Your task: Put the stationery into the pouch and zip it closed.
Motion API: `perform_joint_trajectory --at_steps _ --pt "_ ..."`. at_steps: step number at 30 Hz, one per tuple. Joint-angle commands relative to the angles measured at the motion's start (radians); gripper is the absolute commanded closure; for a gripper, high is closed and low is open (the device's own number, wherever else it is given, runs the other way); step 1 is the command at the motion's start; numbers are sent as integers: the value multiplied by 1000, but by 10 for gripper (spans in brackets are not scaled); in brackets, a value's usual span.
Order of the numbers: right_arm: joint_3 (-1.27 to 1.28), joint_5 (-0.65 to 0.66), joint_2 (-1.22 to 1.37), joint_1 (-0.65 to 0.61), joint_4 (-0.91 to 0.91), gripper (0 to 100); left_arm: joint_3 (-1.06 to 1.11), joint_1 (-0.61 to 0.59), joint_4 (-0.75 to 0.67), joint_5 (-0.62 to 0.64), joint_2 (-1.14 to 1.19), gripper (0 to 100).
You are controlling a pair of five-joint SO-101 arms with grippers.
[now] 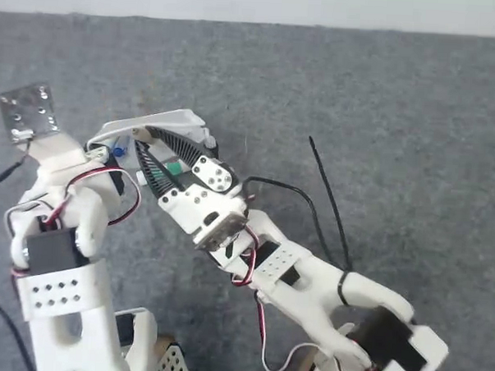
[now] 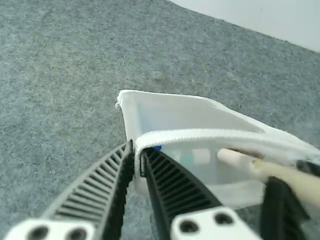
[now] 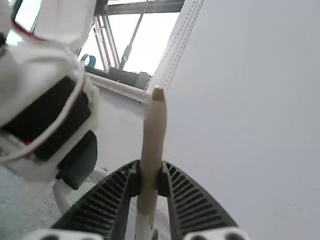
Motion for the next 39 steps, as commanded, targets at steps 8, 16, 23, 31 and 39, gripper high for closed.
perform_joint_trajectory --at_steps 8,16,23,31,39 --pt "-12 61 8 -5 -24 845 10 0 -25 -21 14 987" --pt "-12 58 8 -1 -24 860 21 0 -44 -23 14 987" --pt "5 57 7 -2 -22 861 25 5 -46 -23 14 987" --pt "6 55 -5 -1 71 864 27 2 -46 -21 14 987" --pt "6 -91 -216 28 374 863 27 2 -44 -21 14 987"
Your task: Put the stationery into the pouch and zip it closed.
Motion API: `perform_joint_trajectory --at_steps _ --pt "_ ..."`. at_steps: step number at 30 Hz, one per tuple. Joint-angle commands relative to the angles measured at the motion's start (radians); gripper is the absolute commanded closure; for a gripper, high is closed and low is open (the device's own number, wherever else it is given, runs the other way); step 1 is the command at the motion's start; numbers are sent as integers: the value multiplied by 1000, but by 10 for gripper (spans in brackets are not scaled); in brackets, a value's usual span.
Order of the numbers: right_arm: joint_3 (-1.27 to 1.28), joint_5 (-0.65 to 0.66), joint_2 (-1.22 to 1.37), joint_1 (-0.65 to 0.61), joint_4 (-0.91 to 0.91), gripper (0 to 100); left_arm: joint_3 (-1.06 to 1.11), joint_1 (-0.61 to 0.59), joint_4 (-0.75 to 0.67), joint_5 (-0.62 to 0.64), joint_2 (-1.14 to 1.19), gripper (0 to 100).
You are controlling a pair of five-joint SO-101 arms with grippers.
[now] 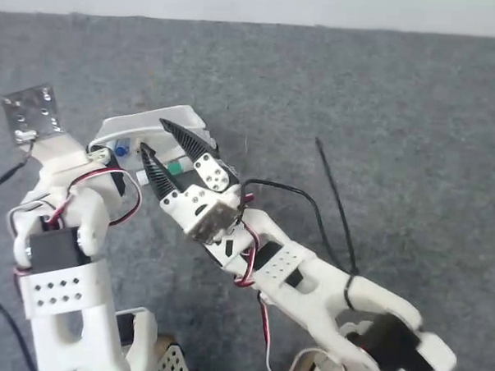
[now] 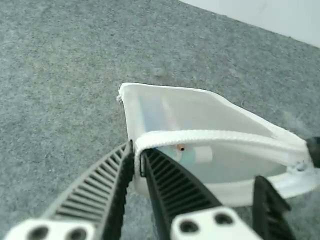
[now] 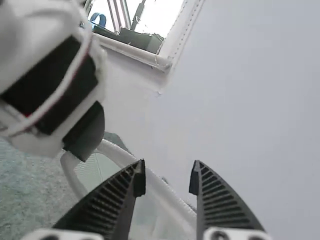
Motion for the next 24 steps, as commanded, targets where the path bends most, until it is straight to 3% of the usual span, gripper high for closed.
perform_joint_trajectory --at_steps 1,14,24 --pt "-6 -83 -162 33 193 863 -4 3 -26 -17 14 987" --pt "-6 -282 -605 56 974 864 -4 2 -26 -17 14 987" --pt "-8 -339 -664 56 1211 864 -7 -35 -26 -15 14 987"
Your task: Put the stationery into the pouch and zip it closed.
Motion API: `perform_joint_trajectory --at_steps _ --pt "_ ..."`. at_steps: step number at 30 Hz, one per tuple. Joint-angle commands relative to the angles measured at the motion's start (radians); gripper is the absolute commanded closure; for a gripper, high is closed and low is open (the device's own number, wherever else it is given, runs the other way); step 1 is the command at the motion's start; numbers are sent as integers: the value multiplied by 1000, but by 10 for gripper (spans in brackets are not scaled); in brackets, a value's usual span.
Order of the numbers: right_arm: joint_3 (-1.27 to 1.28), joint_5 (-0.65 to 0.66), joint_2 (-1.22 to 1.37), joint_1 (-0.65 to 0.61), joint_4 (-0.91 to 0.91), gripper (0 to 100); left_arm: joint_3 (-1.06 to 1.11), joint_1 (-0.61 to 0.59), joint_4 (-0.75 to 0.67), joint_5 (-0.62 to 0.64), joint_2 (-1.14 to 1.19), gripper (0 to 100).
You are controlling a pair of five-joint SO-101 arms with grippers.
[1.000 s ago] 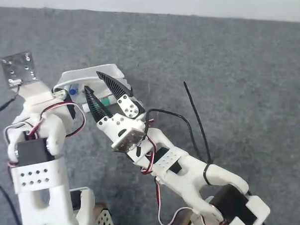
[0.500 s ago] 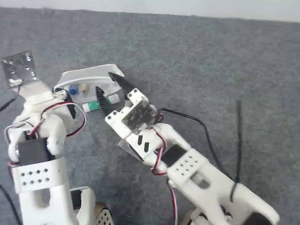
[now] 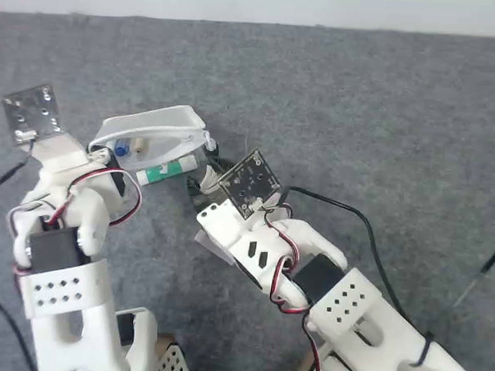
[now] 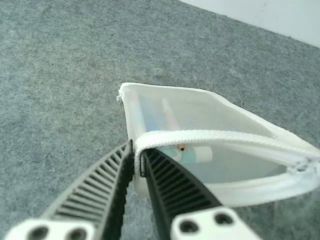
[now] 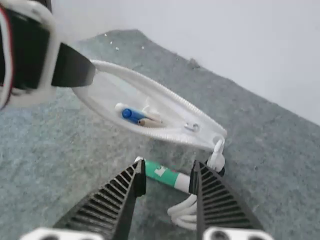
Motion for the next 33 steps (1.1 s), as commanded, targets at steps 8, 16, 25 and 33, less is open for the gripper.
perform_joint_trajectory --at_steps 8,16,25,33 --pt "-9 -12 -39 -39 134 863 -10 -161 -48 -6 14 987" --pt "-9 -11 -39 -58 176 864 -12 -219 -48 32 14 987" --pt "-29 -14 88 -70 166 862 -12 -267 -69 32 14 987" --pt "-92 -15 265 -85 174 864 -12 -267 -69 32 14 987"
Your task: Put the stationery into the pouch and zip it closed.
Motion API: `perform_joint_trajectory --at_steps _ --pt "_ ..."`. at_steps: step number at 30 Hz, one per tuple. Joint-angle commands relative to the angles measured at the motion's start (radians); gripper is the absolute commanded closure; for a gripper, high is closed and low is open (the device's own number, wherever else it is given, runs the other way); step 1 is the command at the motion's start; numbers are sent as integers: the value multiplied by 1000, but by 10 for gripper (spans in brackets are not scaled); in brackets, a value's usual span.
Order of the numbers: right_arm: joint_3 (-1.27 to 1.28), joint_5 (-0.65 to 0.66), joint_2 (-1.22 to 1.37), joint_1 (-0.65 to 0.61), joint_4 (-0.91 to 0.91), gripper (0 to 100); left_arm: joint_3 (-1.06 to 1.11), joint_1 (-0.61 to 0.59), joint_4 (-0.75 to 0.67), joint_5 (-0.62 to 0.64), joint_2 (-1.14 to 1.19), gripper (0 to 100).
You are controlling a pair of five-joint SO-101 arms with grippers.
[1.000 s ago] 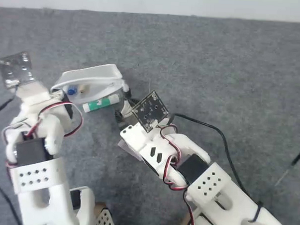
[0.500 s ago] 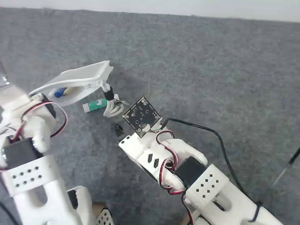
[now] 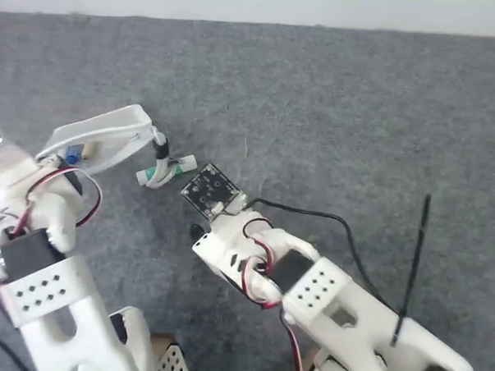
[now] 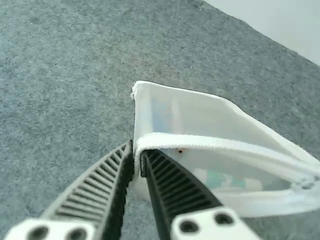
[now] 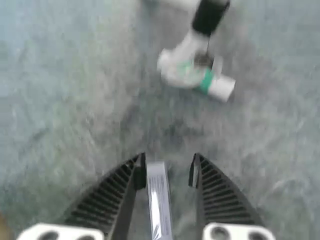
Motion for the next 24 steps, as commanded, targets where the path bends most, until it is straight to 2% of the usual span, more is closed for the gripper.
perform_joint_trajectory --at_steps 1,5,12,18,24 --pt "-84 -12 41 -8 2 864 -13 -9 -34 15 0 987" --pt "-107 -12 93 -8 4 864 -15 -54 -34 15 0 987" --pt "-130 -12 166 -8 -2 864 -28 -61 -31 14 0 987" --pt "-209 -12 269 -8 5 864 -53 -153 -31 14 0 987" --pt "-304 -12 410 -8 5 863 -51 -153 -32 15 0 987"
